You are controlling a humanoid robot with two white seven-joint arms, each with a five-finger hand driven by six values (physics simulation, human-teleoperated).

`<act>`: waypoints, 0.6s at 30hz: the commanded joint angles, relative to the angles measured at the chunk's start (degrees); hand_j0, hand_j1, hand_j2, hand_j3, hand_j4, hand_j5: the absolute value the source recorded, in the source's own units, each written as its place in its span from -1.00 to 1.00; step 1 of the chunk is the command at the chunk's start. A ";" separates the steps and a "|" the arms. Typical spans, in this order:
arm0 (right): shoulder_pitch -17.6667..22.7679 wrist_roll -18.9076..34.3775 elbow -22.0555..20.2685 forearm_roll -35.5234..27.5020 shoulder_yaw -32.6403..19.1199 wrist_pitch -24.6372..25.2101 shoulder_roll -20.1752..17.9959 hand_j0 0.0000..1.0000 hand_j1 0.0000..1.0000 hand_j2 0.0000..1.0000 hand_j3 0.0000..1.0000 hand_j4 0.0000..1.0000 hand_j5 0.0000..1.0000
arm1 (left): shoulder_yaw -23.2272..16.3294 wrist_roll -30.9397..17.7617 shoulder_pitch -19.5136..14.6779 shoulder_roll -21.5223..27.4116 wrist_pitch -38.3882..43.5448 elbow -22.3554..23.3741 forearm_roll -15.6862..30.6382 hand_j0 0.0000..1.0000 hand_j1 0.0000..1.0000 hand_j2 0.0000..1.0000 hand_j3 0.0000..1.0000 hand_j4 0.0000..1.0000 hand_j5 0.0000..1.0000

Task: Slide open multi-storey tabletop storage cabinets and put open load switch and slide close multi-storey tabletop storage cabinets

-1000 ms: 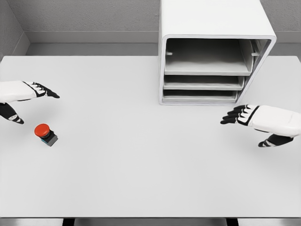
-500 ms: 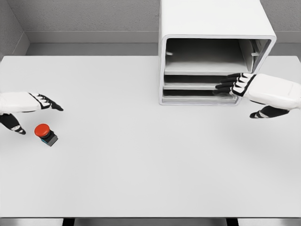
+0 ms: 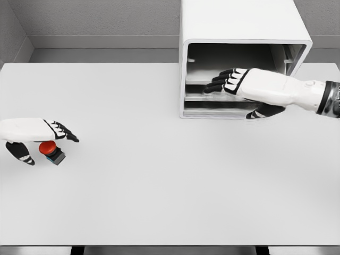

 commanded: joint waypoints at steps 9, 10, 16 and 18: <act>-2.72 -0.02 7.82 5.37 0.50 6.33 6.04 1.00 1.00 1.00 1.00 1.00 1.00 | -0.07 0.02 -0.09 -0.37 0.13 -0.60 -1.03 0.89 0.89 0.89 0.89 0.89 0.89; -3.43 -0.02 8.43 5.46 1.72 6.33 6.57 1.00 1.00 1.00 1.00 1.00 1.00 | 0.02 0.02 -0.09 -0.29 0.13 -0.60 -1.21 0.88 0.88 0.88 0.88 0.88 0.88; -4.57 -0.02 11.86 7.83 5.07 6.24 9.29 1.00 1.00 1.00 1.00 1.00 1.00 | 0.37 0.02 -0.17 -0.20 0.13 -2.35 -2.27 0.88 0.88 0.88 0.88 0.88 0.88; -6.06 -0.02 14.06 7.83 5.07 6.24 9.47 1.00 1.00 1.00 1.00 1.00 1.00 | 0.37 0.02 -0.18 -0.20 0.13 -3.23 -2.44 0.88 0.88 0.88 0.88 0.88 0.88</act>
